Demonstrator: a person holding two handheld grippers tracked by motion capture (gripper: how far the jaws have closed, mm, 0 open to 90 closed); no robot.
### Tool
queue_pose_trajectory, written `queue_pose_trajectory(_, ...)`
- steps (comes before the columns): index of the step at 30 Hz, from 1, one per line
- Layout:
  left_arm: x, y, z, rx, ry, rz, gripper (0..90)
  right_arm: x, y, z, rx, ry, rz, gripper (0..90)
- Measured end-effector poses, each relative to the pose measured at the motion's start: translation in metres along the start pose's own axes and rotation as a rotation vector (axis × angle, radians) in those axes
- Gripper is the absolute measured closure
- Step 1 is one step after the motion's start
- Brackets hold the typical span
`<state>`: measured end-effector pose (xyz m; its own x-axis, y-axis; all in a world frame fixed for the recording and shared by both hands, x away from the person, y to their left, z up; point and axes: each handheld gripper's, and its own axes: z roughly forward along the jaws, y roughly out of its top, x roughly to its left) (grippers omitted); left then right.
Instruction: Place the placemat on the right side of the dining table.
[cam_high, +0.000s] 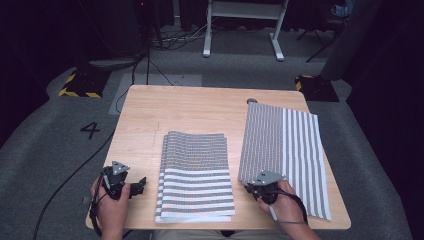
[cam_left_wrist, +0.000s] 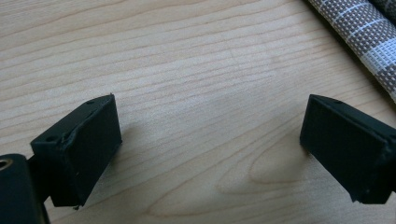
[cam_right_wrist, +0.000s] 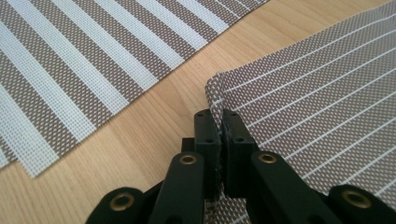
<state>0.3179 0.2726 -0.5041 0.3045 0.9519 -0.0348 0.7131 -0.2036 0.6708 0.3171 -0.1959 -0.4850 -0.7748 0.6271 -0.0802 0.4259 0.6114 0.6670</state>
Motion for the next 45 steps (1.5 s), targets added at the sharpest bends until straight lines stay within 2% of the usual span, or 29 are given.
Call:
queue_pose_trajectory(4, 0.000, 0.000, 0.000, -0.001, -0.004, -0.003, 5.3, 0.001, -0.002, -0.010, -0.008, -0.010, -0.026, 88.1)
queue_pose_trajectory(11, 0.000, 0.000, 0.000, 0.001, 0.003, 0.000, 5.2, 0.002, -0.023, -0.033, 0.035, 0.028, -0.048, 87.7)
queue_pose_trajectory(19, -0.001, 0.000, 0.000, 0.000, 0.002, -0.001, 5.2, -0.004, -0.039, -0.050, 0.038, 0.046, -0.026, 87.4)
queue_pose_trajectory(24, -0.001, 0.000, 0.000, 0.000, 0.001, -0.001, 5.2, -0.005, -0.044, -0.053, 0.031, 0.050, -0.020, 86.5)
queue_pose_trajectory(26, -0.001, 0.000, 0.000, 0.002, -0.001, -0.001, 5.2, -0.005, -0.045, -0.054, 0.030, 0.055, -0.026, 83.7)
queue_pose_trajectory(27, -0.001, 0.000, 0.000, 0.000, 0.000, -0.001, 5.2, -0.004, -0.046, -0.055, 0.013, 0.087, 0.001, 70.8)
queue_pose_trajectory(28, -0.001, 0.000, 0.000, 0.000, 0.000, -0.001, 5.2, -0.004, -0.046, -0.055, 0.013, 0.087, 0.001, 70.8)
queue_pose_trajectory(29, -0.001, 0.000, 0.000, 0.001, 0.001, -0.001, 5.2, -0.004, -0.046, -0.056, -0.027, 0.109, 0.042, 62.3)
queue_pose_trajectory(30, -0.001, 0.000, 0.000, 0.002, 0.000, -0.001, 5.2, -0.006, -0.046, -0.061, -0.113, 0.141, 0.097, 48.2)
queue_pose_trajectory(31, -0.001, 0.000, 0.000, 0.002, 0.000, -0.001, 5.2, -0.006, -0.046, -0.061, -0.113, 0.141, 0.097, 48.2)
queue_pose_trajectory(32, -0.001, 0.000, 0.000, 0.001, -0.001, -0.001, 5.2, -0.008, -0.047, -0.064, -0.142, 0.138, 0.122, 44.7)
queue_pose_trajectory(34, -0.001, 0.000, 0.000, 0.002, -0.001, -0.001, 5.2, -0.016, -0.049, -0.070, -0.173, 0.107, 0.170, 42.8)
queue_pose_trajectory(35, -0.001, 0.000, 0.000, 0.001, -0.001, -0.002, 5.2, -0.026, -0.055, -0.075, -0.167, 0.033, 0.202, 42.2)
queue_pose_trajectory(37, -0.001, 0.000, 0.000, 0.001, -0.001, -0.001, 5.2, -0.035, -0.063, -0.077, -0.117, -0.064, 0.227, 42.2)
queue_pose_trajectory(38, -0.001, 0.000, 0.000, 0.001, -0.001, -0.001, 5.2, -0.035, -0.063, -0.077, -0.117, -0.064, 0.227, 42.2)
queue_pose_trajectory(39, -0.001, 0.000, 0.000, 0.002, 0.000, -0.001, 5.2, -0.040, -0.071, -0.077, -0.060, -0.127, 0.252, 40.4)
queue_pose_trajectory(40, -0.001, 0.000, 0.000, 0.002, 0.000, -0.001, 5.2, -0.040, -0.071, -0.077, -0.060, -0.127, 0.252, 40.4)
queue_pose_trajectory(41, -0.001, 0.000, 0.000, 0.002, -0.001, -0.001, 5.2, -0.042, -0.079, -0.077, -0.025, -0.158, 0.276, 38.1)
queue_pose_trajectory(45, -0.001, 0.000, 0.000, 0.001, 0.000, -0.001, 5.2, -0.045, -0.090, -0.073, 0.030, -0.187, 0.297, 34.1)
